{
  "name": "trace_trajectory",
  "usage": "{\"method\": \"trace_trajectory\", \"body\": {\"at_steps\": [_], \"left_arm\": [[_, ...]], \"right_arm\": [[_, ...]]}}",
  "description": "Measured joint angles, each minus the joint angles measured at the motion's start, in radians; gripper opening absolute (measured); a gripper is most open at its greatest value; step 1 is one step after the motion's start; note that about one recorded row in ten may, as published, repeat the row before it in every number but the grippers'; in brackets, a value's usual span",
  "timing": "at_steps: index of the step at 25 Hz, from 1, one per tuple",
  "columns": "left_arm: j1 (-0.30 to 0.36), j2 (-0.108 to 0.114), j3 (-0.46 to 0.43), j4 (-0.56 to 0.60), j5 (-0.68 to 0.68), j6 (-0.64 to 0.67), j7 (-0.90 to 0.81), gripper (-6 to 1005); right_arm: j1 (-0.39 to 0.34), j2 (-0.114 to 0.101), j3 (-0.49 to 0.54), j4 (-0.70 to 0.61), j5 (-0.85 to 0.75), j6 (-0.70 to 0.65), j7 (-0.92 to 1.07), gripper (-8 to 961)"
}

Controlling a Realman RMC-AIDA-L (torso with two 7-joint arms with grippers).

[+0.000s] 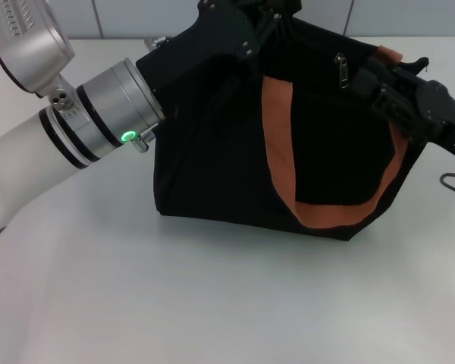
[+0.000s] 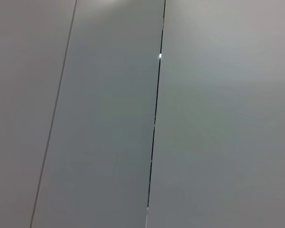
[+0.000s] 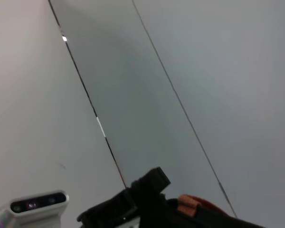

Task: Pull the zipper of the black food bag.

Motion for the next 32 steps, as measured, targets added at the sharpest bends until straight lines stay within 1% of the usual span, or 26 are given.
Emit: {"method": "trace_trajectory", "body": {"at_steps": [3,8,11,17,24,32], "left_arm": [[-0.001,0.000,0.000,-0.001,0.000,0.000,0.000,20],[-0.001,0.000,0.000,-0.003,0.000,-0.001,0.000,20],[-0.003,0.000,-0.001,-0.010,0.000,0.001,0.000,20],[-0.003,0.000,-0.004,-0.012,0.001,0.003,0.000,20],[-0.002,0.000,-0.007,-0.014,0.001,0.004,0.000,20],[-0.006,0.000,-0.009,-0.014,0.004,0.005,0.000,21]], "right_arm": [[0.008,0.000,-0.025,0.004,0.001,0.015,0.012,363],[0.025,-0.003,-0.087,0.006,0.001,-0.010,0.050,363],[0.022,-0.003,-0.085,0.002,0.013,0.017,0.067,364],[0.015,-0.002,-0.085,0.006,0.034,0.024,0.072,361],[0.023,-0.002,-0.085,0.009,0.034,0.060,0.105,358],[0.033,-0.002,-0.092,0.009,0.034,0.064,0.135,354]]}}
